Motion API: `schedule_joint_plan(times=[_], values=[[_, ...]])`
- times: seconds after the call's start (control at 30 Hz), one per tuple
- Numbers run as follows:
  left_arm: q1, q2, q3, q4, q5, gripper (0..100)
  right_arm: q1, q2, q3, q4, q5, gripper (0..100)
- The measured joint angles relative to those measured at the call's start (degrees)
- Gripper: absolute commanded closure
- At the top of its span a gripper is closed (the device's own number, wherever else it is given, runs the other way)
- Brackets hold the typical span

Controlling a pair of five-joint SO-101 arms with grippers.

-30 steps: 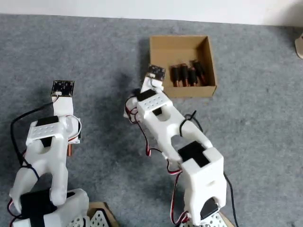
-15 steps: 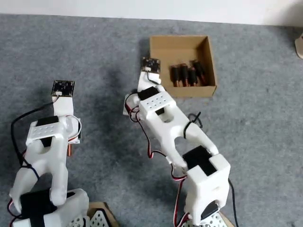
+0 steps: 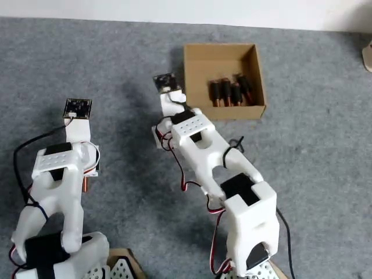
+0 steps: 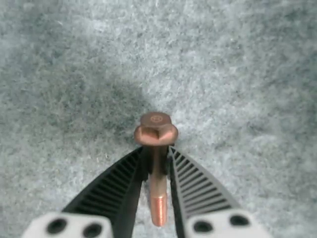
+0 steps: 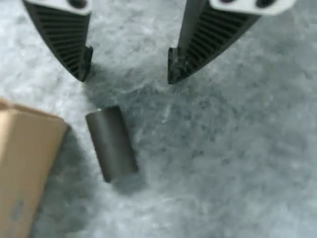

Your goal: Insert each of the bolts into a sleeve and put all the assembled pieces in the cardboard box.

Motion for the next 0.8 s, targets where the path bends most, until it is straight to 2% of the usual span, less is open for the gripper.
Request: schedule_joint_plan(times=[0.17, 0.43, 0.8], values=[[0.0, 0.0, 0.0, 0.0, 0.0, 100, 0.0, 0.0, 0.0, 0.79, 8.44, 75.1], [0.0, 0.0, 0.0, -0.26, 0.0, 100, 0.0, 0.0, 0.0, 0.44, 9.58, 75.0], [0.0, 0.0, 0.35, -0.97, -0.18, 100, 0.09, 0.0, 7.21, -19.52, 9.93, 75.2]])
